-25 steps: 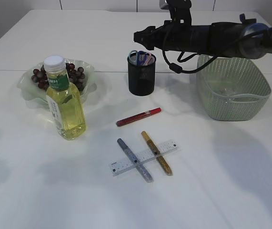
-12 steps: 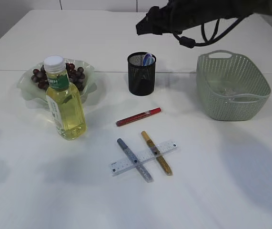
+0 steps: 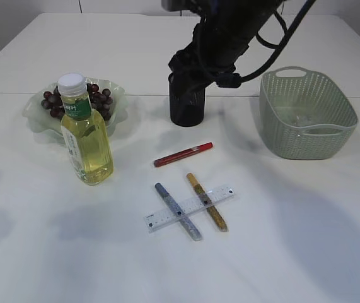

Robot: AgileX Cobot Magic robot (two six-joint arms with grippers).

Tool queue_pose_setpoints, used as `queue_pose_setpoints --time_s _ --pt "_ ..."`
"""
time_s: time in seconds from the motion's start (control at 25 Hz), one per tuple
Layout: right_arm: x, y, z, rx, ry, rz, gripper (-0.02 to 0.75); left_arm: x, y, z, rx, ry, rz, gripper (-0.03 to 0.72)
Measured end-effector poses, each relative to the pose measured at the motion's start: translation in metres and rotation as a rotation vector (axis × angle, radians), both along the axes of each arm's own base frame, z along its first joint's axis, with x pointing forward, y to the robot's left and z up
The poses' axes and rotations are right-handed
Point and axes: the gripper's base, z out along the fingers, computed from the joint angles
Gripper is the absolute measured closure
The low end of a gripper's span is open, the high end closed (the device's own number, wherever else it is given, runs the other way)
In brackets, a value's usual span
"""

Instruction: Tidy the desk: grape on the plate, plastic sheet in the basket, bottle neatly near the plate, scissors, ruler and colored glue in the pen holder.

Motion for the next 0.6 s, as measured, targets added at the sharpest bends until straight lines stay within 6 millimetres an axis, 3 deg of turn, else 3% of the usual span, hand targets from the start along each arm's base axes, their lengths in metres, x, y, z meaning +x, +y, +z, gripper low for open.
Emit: queue_pose_setpoints --time_s 0.16,0.4,0.6 --pt "-0.02 0.009 -0.007 -0.079 0.044 0.015 0.313 0.0 0.0 0.0 0.0 -0.005 0.002 0.255" --pt "-0.048 -0.002 -0.027 -0.15 0.165 0.02 0.313 0.001 0.0 0.0 0.001 -0.011 0.003 0.255" --pt "-0.075 -0.014 -0.023 -0.186 0.211 0.032 0.314 0.001 0.0 0.0 0.001 -0.014 0.004 0.255"
